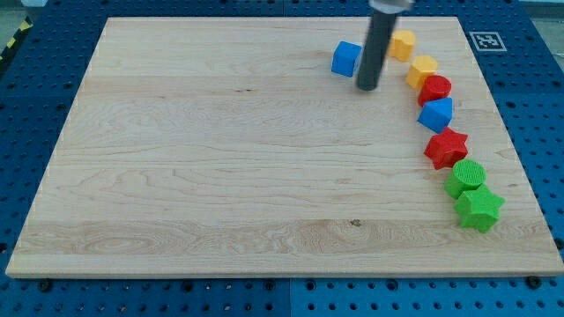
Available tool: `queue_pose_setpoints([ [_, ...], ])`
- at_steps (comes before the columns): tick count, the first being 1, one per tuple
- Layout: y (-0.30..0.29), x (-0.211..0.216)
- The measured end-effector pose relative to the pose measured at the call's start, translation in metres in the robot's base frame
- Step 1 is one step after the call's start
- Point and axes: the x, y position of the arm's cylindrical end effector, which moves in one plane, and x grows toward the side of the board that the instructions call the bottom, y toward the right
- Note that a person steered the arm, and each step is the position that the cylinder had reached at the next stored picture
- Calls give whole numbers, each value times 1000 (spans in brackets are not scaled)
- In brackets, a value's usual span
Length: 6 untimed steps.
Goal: Slightly push the cube to the left of the heart
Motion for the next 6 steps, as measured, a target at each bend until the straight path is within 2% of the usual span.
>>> queue_pose_setpoints([
  [1,-37,-2],
  [2,-32,-17],
  [6,46,-51],
])
